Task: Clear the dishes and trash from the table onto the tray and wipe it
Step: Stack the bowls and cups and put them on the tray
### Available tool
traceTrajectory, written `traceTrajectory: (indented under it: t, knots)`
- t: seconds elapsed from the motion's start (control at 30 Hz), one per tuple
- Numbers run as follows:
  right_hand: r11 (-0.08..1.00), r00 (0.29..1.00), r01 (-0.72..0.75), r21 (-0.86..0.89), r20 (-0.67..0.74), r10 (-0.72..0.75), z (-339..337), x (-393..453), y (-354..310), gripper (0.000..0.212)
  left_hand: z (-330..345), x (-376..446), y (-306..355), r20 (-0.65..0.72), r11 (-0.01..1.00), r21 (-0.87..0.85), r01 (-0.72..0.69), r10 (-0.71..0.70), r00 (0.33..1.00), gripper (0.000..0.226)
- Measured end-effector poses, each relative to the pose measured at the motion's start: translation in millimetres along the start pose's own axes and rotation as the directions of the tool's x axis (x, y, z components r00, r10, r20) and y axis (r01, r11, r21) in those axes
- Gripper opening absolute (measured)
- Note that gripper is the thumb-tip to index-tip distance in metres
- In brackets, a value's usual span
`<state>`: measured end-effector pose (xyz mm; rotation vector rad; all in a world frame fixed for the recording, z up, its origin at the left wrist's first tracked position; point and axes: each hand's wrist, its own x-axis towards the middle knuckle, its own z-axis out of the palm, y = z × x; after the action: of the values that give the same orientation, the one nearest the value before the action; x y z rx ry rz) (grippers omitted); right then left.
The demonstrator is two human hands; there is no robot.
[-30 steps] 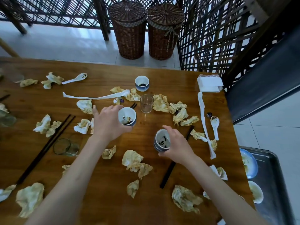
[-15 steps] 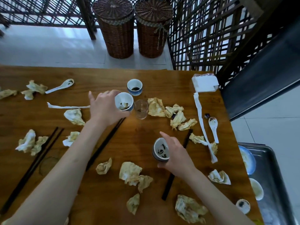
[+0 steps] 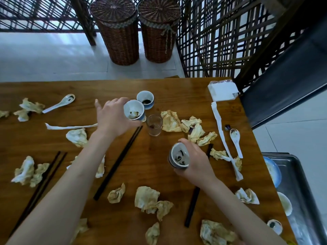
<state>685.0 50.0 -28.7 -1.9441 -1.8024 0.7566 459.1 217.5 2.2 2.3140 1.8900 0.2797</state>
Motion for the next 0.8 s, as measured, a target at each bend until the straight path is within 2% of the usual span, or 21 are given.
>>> traceTrajectory:
  t: [0.37,0.8]
  knots:
    - [0.998,0.994,-0.053,-0.016,-0.094,0.051,0.9,77.3,0.6,0.088,10.2,55.2,2.0,0.013,0.999,-0.042,-0.024,0.025,1.000,0.078]
    - [0.998,0.997,-0.049,-0.027,-0.061,0.047,8.8,88.4,8.0,0.091,44.6,96.3,17.0,0.057,0.991,-0.133,-0.005,0.013,0.998,0.076]
